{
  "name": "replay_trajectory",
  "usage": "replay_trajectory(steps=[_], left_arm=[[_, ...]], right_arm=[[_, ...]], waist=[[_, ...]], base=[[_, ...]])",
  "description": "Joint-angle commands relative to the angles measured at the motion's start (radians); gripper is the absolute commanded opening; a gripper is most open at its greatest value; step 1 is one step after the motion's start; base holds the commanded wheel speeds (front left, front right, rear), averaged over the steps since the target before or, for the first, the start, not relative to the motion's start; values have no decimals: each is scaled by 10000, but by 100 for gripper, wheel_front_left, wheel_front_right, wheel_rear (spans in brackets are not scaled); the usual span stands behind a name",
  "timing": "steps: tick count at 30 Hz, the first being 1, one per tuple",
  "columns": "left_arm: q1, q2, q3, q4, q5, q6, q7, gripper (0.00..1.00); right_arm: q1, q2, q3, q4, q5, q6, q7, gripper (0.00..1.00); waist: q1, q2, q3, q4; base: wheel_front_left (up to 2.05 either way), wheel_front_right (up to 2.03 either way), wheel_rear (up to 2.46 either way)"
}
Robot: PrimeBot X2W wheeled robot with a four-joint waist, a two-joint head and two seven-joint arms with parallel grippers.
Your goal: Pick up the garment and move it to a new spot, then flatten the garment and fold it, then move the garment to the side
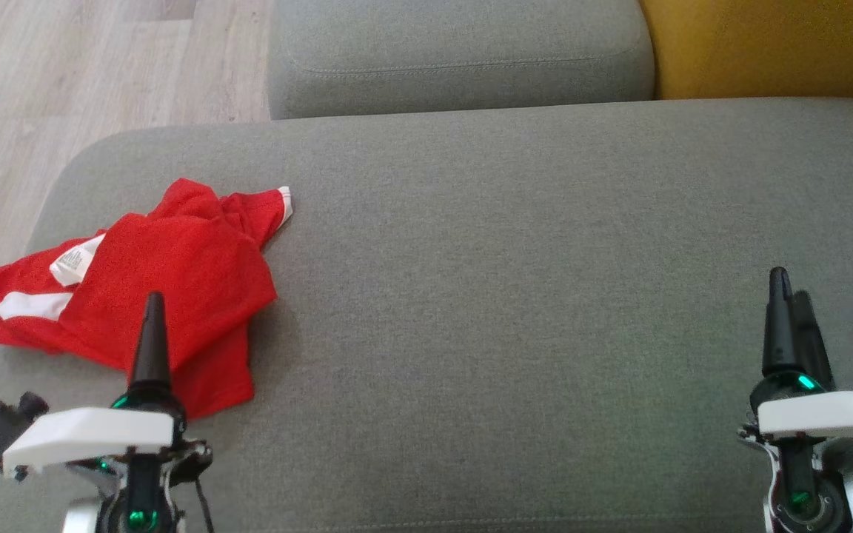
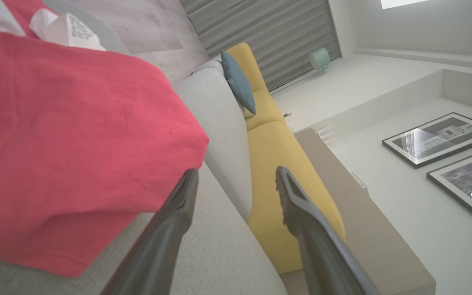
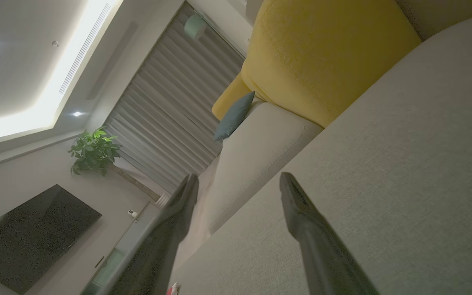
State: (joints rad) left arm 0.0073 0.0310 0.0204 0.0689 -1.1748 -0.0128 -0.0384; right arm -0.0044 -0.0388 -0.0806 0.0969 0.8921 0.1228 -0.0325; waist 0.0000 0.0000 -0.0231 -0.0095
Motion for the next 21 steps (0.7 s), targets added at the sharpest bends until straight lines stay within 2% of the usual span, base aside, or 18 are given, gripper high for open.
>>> replay_trajectory(steps=[1,10,21], left_arm=[[-471,120,-8,-583,485,69,-120,100],[-456,129,-765,-1010,2409,532,-383,100],[-353,218,-1888,-893,5198,919,-705,100]], right_arm=[[-307,-74,136,-492,-456,36,-163,100],[-219,-79,315,-874,-1848,41,-428,100],[-13,-85,507,-701,-3873,48,-752,100]], waist=[[0,0,-10,-17],[0,0,-66,-101],[0,0,-194,-103]], base=[[0,0,0],[0,0,0],[0,0,0]])
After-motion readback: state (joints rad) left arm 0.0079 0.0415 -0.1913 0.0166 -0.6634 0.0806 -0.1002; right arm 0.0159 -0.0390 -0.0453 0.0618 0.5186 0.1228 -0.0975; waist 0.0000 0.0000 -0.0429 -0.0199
